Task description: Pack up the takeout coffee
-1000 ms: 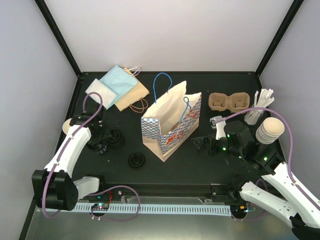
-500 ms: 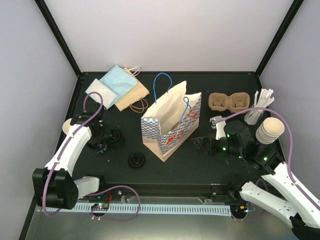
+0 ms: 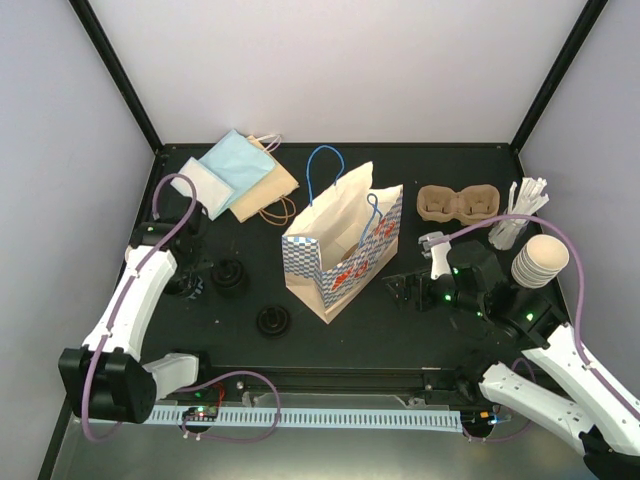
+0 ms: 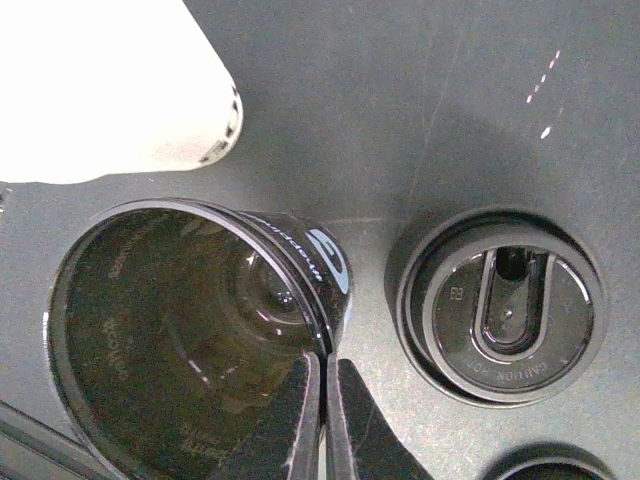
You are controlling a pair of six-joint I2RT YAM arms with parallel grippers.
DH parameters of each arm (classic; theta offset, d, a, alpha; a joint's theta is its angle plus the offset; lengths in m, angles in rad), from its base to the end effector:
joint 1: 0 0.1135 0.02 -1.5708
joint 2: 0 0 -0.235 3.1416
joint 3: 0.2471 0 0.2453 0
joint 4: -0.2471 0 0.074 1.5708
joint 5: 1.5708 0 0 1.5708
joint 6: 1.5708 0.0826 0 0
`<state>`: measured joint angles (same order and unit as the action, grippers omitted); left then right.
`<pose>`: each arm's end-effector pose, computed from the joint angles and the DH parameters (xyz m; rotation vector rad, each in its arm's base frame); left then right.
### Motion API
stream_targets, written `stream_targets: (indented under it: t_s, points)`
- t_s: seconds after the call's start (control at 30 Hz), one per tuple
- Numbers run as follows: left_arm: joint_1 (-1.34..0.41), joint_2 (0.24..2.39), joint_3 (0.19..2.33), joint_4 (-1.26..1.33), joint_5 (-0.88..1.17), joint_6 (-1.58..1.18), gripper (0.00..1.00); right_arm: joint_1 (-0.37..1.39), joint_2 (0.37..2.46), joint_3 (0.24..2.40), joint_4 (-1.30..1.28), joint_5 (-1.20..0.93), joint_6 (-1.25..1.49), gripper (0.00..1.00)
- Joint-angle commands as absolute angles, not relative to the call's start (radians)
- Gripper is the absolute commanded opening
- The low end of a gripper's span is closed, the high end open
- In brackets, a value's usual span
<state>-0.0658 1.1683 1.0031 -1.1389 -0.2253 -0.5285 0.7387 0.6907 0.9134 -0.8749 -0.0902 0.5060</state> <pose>0.2139 0.0044 0.2007 -0.6871 2.7306 0.1940 0.1294 0.1279 0.2794 -0.3228 2.3131 0.7588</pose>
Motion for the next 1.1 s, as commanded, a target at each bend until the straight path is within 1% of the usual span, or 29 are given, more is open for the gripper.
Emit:
stream_targets:
  t_s: [0.0, 0.1, 0.2, 0.3, 0.37, 0.43, 0.47, 0.5, 0.6, 0.73, 0.8, 1.07]
  points:
    - [-0.068, 1.104, 1.079, -1.224, -0.3, -0.537, 0.01, 0.734, 0.692, 0.911, -0.847, -0.108, 0.496, 0.99]
    - [-0.068, 1.081, 1.056, -1.183, -0.303, -0.514, 0.02, 0.735, 0.699, 0.913, -0.844, -0.106, 0.494, 0.99]
    - [-0.069, 1.11, 1.02, -1.149, -0.303, -0.509, 0.02, 0.735, 0.703, 0.914, -0.845, -0.106, 0.495, 0.99]
    - [-0.071, 1.152, 1.066, -1.226, -0.225, -0.542, 0.01, 0.734, 0.698, 0.921, -0.859, -0.103, 0.495, 0.99]
    - [-0.077, 1.108, 1.077, -1.213, -0.174, -0.545, 0.02, 0.735, 0.69, 0.922, -0.869, -0.094, 0.497, 0.99]
    - [-0.077, 1.039, 1.04, -1.146, -0.203, -0.529, 0.02, 0.734, 0.678, 0.913, -0.868, -0.088, 0.501, 0.99]
    - [-0.077, 1.016, 0.986, -1.084, -0.236, -0.518, 0.03, 0.734, 0.672, 0.908, -0.866, -0.087, 0.502, 0.99]
    - [-0.068, 1.015, 0.958, -1.056, -0.243, -0.515, 0.02, 0.735, 0.672, 0.905, -0.864, -0.088, 0.504, 0.99]
    - [-0.071, 1.1, 1.036, -1.202, -0.225, -0.569, 0.02, 0.735, 0.681, 0.918, -0.876, -0.094, 0.503, 0.99]
    - [-0.072, 1.122, 1.027, -1.176, -0.248, -0.548, 0.02, 0.734, 0.672, 0.919, -0.878, -0.083, 0.501, 0.99]
    - [-0.073, 1.133, 1.064, -1.22, -0.238, -0.551, 0.01, 0.735, 0.674, 0.922, -0.878, -0.086, 0.501, 0.99]
    - [-0.075, 1.062, 1.17, -1.284, -0.259, -0.542, 0.02, 0.735, 0.671, 0.923, -0.884, -0.085, 0.504, 0.99]
